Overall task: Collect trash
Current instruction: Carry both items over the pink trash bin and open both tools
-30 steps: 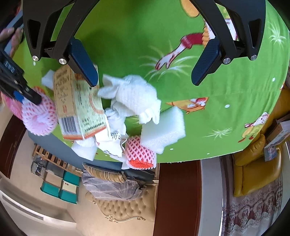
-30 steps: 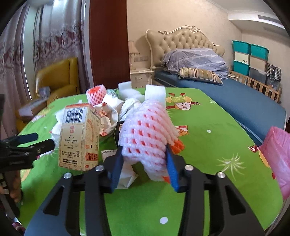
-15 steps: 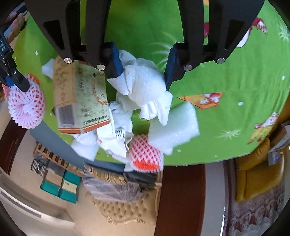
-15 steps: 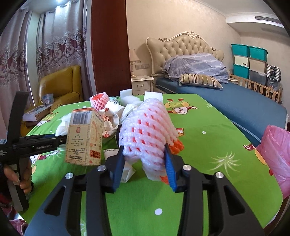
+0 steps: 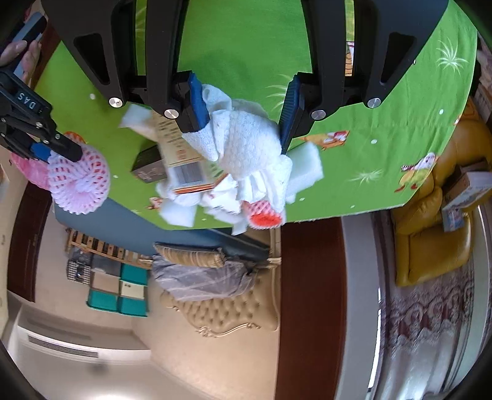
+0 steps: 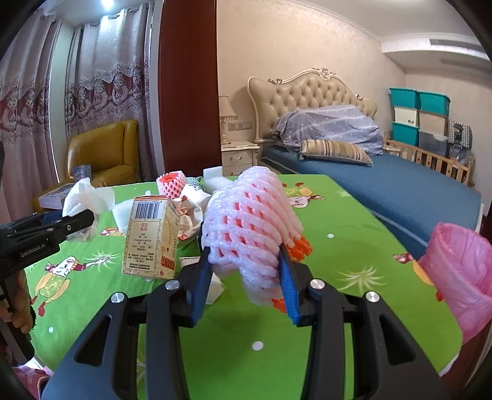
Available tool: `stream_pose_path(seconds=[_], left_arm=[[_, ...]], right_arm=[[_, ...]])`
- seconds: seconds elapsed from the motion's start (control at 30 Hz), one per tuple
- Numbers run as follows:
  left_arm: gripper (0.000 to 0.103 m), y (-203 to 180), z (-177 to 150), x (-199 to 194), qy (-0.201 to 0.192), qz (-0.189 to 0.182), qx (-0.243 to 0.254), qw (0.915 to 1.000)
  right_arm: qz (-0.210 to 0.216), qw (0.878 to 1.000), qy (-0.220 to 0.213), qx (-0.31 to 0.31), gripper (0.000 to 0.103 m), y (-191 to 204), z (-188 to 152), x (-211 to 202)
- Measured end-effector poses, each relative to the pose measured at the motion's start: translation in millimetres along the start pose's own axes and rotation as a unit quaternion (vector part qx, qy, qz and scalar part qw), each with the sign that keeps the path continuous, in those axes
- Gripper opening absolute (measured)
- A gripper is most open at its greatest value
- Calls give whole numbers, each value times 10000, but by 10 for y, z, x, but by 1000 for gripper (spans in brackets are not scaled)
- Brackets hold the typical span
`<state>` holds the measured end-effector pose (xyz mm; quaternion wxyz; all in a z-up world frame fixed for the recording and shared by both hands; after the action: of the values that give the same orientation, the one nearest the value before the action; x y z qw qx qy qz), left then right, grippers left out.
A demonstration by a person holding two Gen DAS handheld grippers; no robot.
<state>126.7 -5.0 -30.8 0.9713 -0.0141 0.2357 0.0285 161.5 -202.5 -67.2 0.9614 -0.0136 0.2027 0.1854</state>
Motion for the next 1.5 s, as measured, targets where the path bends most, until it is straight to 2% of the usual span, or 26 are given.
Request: stream_pose_path(seconds=[0.37,0.6,1.0,1.2,1.5], left_arm=[[40,-417,75,-86,-131,-343,393,9986],[40,-726,152,14,-95,-640,667,9957],[40,-1503,272,211,10,-1319,1115,9850],[40,-2033,381,315,94,-1850,1282,9743],[40,-3119,594,560,60,-2762,1644,9469]], right_arm=[[-382,9990,-198,-91,40,-226,55,-247],[-733,9969,-260,83,40,-575,61,-366],[-1447,9886,-319,256,40,-1245,43,-547],[-1745,9833,-404,322,41,-1680,43,-713],[-2155,9749,-492,250,43,-2497,-38,-1023]])
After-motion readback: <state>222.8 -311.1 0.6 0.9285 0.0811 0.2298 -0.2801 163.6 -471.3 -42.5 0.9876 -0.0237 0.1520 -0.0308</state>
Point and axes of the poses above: each gripper's, at about its wrist camera, not at the fingertips, and x roughly the way its jaws point, y to its left, z to its top, the point moved 3 cm from there along x, roughly the way its jaws point, and after that the axes turned 2 degrees about z, right-handed, at the moved point
